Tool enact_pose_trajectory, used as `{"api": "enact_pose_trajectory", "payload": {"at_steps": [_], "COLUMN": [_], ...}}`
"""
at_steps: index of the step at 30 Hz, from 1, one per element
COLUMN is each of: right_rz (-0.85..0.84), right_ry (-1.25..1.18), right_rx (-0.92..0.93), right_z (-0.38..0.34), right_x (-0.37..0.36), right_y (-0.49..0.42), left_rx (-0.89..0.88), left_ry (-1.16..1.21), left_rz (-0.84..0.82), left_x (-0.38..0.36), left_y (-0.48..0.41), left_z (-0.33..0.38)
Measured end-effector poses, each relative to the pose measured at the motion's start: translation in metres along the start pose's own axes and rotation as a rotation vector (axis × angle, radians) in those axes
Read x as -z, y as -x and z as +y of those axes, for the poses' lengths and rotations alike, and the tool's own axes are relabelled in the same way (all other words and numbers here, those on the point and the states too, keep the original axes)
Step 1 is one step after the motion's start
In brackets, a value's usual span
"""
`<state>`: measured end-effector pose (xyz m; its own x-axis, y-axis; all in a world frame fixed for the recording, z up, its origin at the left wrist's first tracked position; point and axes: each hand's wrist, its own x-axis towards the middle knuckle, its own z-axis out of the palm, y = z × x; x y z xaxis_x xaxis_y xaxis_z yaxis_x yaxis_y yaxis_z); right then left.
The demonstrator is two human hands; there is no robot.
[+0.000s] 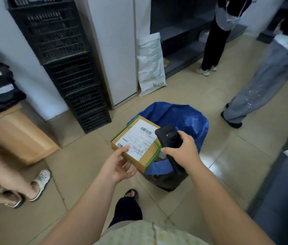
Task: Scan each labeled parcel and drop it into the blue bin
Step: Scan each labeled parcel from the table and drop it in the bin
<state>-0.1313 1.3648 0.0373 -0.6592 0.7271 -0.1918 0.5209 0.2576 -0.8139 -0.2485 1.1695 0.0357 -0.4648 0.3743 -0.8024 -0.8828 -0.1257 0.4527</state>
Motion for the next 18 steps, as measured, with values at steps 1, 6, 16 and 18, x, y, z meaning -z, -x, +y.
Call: {"api": "enact_pose_trajectory", "payload": {"at_steps": [1,6,16,18], "right_rz": [0.024,0.128,0.22,0.197], "right_ry": [-0.015,-0.038,-0.105,-0.154], "right_rx": [-0.015,-0.122,-0.431,-0.477], "right_z": [-0.004,-0.018,0.019,0.034], "right_x": [-0.001,-0.002,0.004,0.003], "right_y": [-0.017,-0.094,-0.197,-0.22], "left_rx": [0.017,0.07,0.111,0.112], "left_ry": [-0.033,-0.207,-0.418,-0.41], "left_rz": [-0.013,-0.052,0.073,0.121], "left_x": [-0.011,-0.073,-0.162,-0.168], "left_y": [-0.016,-0.089,-0.225,-0.25], "left_z": [0.014,0.081,0.107,0.1]}}
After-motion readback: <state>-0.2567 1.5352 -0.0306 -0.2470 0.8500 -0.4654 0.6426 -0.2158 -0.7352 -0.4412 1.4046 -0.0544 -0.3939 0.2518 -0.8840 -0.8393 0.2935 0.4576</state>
